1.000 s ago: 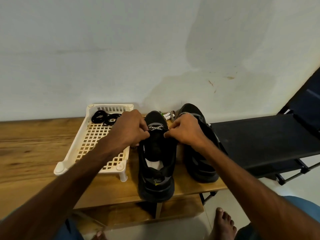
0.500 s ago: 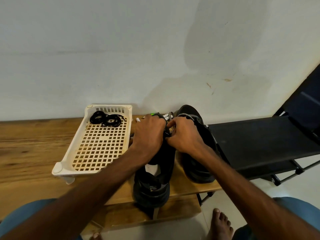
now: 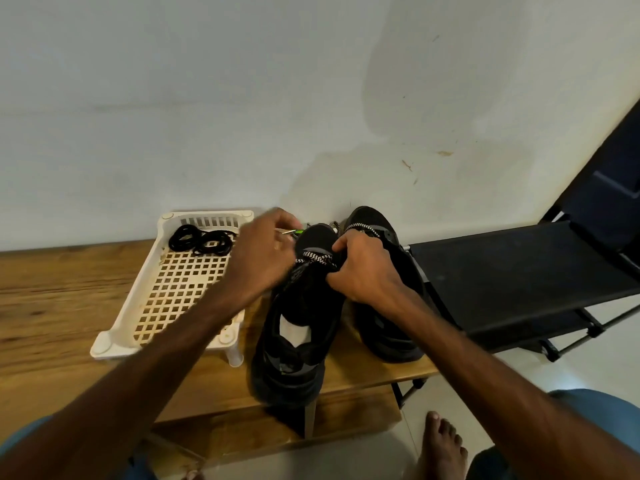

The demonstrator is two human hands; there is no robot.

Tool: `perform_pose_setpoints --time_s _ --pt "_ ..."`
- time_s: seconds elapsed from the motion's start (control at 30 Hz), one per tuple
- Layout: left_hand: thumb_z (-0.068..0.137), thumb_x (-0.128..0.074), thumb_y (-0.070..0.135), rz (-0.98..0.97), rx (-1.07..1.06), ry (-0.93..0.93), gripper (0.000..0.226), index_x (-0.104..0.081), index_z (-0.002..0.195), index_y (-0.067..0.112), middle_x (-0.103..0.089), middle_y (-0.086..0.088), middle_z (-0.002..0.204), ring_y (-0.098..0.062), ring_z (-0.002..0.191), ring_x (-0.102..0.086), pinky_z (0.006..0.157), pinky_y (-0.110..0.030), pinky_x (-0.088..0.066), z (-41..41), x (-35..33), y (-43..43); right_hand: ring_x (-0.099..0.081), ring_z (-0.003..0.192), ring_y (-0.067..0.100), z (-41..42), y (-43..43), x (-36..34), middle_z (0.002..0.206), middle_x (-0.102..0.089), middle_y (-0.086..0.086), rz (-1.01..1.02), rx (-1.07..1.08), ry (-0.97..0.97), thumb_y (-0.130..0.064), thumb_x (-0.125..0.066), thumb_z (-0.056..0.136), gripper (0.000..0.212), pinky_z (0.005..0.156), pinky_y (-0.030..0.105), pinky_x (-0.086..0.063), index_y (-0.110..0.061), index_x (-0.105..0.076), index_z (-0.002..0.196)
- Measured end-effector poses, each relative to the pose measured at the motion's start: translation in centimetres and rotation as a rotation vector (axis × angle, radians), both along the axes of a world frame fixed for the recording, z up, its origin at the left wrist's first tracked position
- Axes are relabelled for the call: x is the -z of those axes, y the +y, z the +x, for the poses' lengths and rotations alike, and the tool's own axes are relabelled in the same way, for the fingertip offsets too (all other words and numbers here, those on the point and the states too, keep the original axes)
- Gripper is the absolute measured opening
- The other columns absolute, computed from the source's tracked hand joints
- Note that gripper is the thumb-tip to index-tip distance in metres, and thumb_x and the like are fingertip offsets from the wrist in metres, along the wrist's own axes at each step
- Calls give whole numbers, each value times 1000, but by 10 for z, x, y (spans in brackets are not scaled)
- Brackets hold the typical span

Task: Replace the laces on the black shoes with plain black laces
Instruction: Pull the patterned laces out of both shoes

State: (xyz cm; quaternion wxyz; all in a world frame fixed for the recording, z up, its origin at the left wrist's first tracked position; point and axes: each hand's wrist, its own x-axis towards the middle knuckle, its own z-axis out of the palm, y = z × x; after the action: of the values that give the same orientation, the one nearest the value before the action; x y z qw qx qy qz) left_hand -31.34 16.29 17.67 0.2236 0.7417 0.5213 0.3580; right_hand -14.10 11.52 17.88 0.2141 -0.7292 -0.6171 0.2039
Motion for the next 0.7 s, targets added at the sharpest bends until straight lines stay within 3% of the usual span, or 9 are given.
perform_pose_setpoints --time_s 0.13,0.23,0.33,0.47,0.53,0.63,0.7 --pt "84 -76 26 111 145 457 31 -75 115 29 -61 8 135 -15 130 -48 101 -34 -45 26 13 -15 -63 103 24 -4 -1 -3 113 -65 4 12 -12 -32 -20 -78 77 50 81 30 -52 -16 -59 123" --pt "90 -72 24 221 81 597 30 -72 120 25 -59 6 135 -15 132 -42 89 -31 -47 38 15 -13 -64 102 26 -6 -3 -5 113 -64 7 -5 -53 -73 -16 -75 79 50 81 32 -52 -15 -56 125" --pt "90 -71 19 251 93 550 24 -74 114 23 -62 7 126 -12 124 -46 79 -24 -41 42 15 -11 -63 98 25 -7 -4 -6 111 -62 7 -18 -63 -82 -14 -75 80 50 83 37 -57 -13 -55 125" --pt "81 -82 23 92 27 245 3 -83 84 22 -71 14 111 -3 104 -58 87 -30 -50 20 -3 4 -57 86 17 -4 -3 -5 96 -57 -1 -31 -16 -78 -15 -80 79 48 70 27 -48 -14 -57 121" --pt "77 -85 28 97 -76 114 6 -82 75 23 -75 13 103 -1 96 -62 92 -29 -48 -2 -12 17 -53 74 9 -2 -2 -5 84 -52 -7 -30 -3 -68 -13 -80 79 44 62 20 -45 -13 -60 118" --pt "77 -86 30 12 -163 104 11 -83 82 20 -76 2 113 -12 103 -67 96 -33 -49 -21 -11 27 -48 70 3 -4 -4 -3 84 -53 -9 -23 -13 -46 -13 -79 80 45 55 15 -38 -13 -59 119" --pt "83 -81 23 -25 -125 189 13 -82 93 15 -71 -5 127 -20 117 -63 105 -37 -44 -15 -6 23 -51 81 11 -7 -5 -2 101 -59 -2 -13 -20 -56 -15 -78 78 53 67 21 -45 -13 -54 126"
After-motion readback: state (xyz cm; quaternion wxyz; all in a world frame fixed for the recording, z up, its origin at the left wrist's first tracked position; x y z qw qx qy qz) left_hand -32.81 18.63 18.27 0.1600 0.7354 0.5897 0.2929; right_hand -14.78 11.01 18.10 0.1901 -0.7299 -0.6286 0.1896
